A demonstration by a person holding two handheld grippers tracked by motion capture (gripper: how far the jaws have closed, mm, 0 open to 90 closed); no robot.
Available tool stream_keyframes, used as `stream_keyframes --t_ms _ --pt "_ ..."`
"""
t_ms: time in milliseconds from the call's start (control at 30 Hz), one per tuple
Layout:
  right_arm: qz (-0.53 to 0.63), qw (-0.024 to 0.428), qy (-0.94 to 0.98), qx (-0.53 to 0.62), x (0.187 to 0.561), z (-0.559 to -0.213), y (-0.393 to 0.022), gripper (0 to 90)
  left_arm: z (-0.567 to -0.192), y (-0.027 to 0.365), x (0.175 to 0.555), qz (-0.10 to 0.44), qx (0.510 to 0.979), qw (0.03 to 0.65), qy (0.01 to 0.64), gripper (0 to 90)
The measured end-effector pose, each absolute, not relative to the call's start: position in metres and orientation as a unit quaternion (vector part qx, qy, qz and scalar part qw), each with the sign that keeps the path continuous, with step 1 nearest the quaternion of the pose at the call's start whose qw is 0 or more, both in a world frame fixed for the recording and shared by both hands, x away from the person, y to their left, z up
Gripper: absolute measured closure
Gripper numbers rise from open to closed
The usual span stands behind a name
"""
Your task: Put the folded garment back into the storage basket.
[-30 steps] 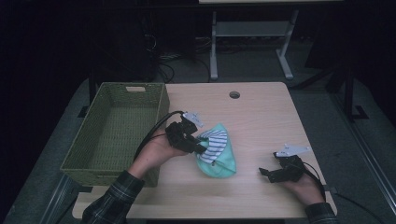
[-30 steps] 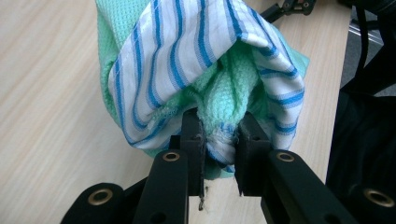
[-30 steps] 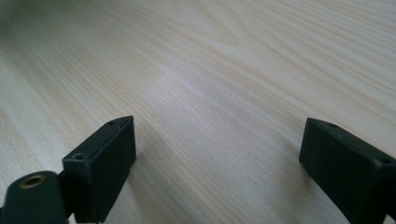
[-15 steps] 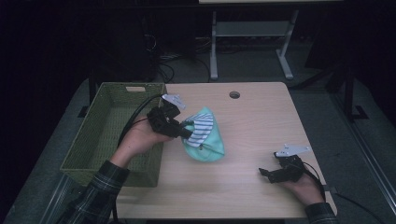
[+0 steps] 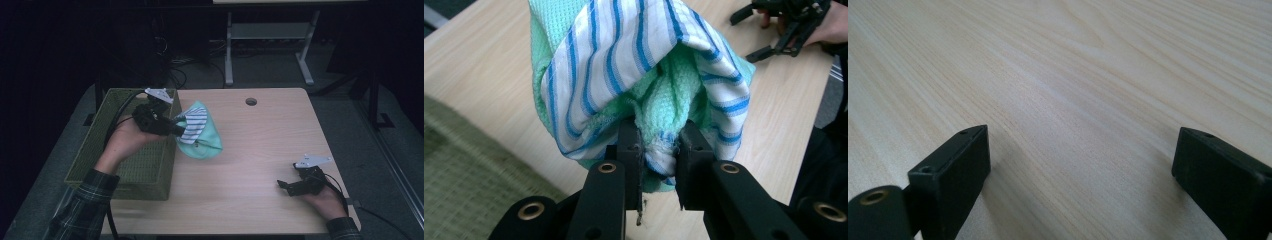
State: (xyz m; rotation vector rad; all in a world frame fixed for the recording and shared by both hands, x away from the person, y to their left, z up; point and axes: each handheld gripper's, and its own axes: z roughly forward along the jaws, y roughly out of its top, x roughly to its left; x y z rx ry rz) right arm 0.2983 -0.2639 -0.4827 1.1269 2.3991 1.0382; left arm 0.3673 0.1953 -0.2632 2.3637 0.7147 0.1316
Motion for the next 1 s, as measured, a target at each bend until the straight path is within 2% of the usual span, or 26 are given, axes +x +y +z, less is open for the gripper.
stream_keyframes --t_ms 600,1000 --pt "0.361 0.147 0.834 0.392 0.298 -0.483 -0.264 8.2 -0.256 0.265 0.368 0.084 0.867 0.339 0.355 75.5" --pt "0.361 0.147 0.834 0.392 0.298 -0.483 -0.264 8.3 -0.262 0.31 0.364 0.112 0.847 0.325 0.405 75.4"
